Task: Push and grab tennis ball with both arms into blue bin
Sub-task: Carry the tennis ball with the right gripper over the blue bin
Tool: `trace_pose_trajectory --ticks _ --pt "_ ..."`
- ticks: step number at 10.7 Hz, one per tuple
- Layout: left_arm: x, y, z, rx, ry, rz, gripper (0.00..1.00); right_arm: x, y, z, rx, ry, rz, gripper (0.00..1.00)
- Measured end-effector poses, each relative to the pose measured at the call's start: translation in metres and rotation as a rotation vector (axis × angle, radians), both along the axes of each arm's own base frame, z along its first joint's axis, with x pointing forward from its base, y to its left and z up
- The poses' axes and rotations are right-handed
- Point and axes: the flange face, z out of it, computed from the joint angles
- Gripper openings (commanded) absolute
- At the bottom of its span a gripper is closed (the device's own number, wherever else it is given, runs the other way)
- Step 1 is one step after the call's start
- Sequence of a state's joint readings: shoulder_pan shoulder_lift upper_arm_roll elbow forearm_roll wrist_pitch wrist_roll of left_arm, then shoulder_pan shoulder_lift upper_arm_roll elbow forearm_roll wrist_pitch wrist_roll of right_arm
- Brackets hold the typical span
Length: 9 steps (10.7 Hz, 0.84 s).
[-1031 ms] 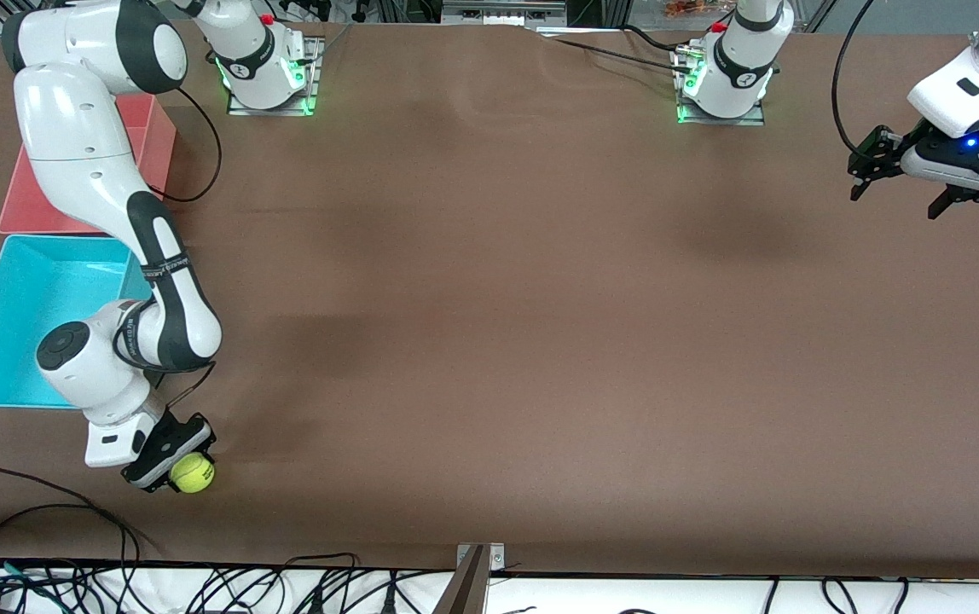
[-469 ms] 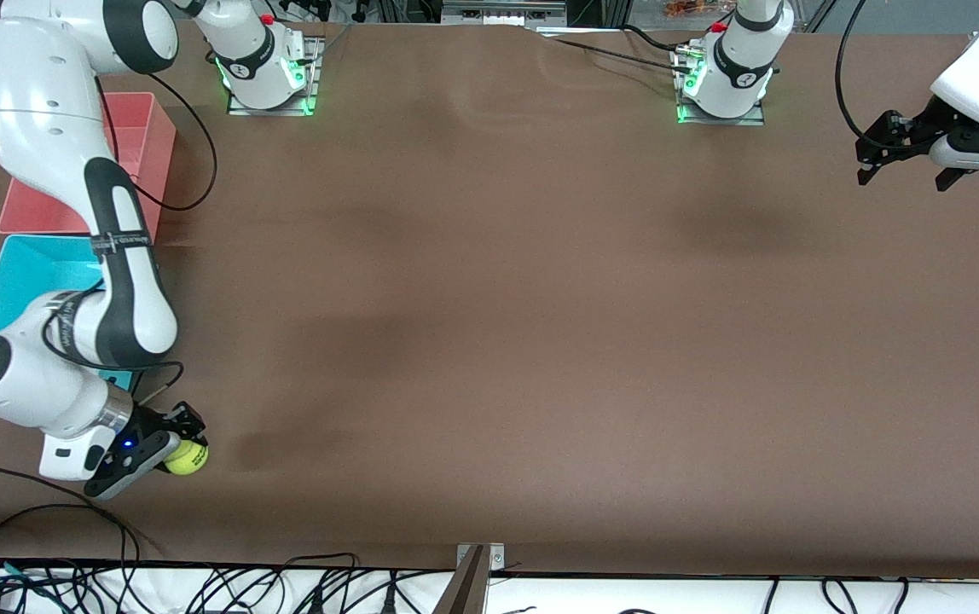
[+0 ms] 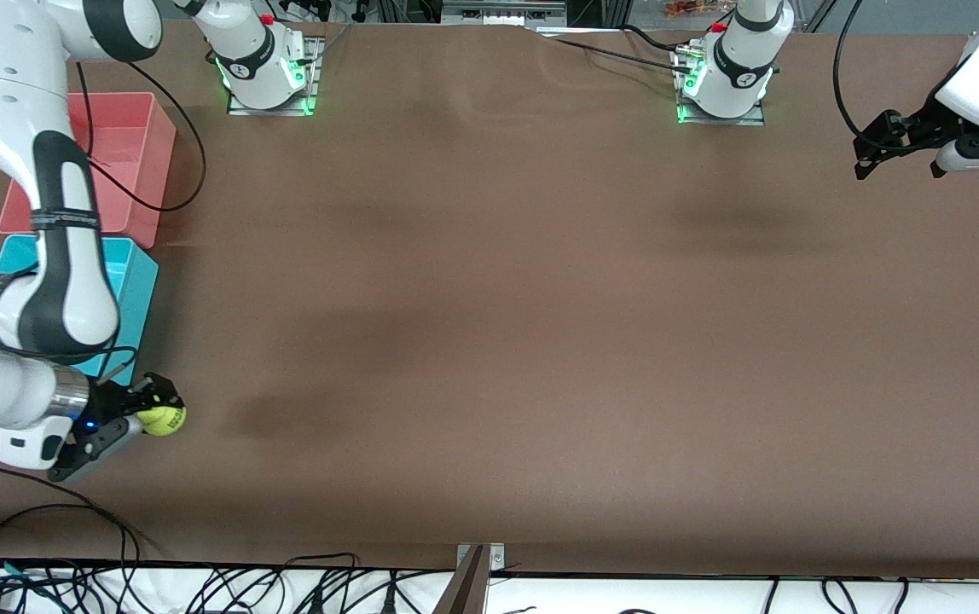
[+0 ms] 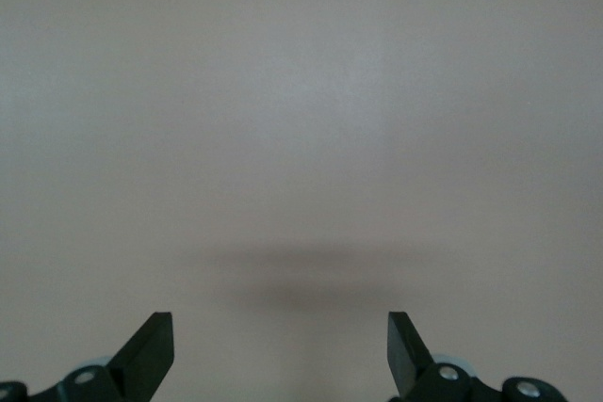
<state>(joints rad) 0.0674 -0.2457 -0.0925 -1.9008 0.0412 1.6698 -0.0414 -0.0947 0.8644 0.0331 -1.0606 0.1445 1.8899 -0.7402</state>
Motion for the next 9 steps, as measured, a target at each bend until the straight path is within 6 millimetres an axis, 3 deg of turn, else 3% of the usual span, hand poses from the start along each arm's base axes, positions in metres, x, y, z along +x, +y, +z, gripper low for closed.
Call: trace_pose_trajectory --ticks 2,4,7,9 --pt "0.006 0.001 0.001 -0.023 0.012 0.021 1.00 -0.017 -0.048 -0.009 0.016 0.107 -0.046 0.18" --pt "0.010 0.002 0.000 -0.038 0.025 0.049 1.00 -0.036 -0.081 -0.013 0.031 0.215 -0.078 0.18" --pt "0.012 0.001 0.001 -0.049 0.031 0.062 1.00 -0.061 -0.135 0.014 0.002 0.284 -0.117 0.19" --pt "0.013 0.001 0.000 -0.050 0.044 0.065 1.00 -0.071 -0.166 0.020 -0.021 0.286 -0.119 0.26"
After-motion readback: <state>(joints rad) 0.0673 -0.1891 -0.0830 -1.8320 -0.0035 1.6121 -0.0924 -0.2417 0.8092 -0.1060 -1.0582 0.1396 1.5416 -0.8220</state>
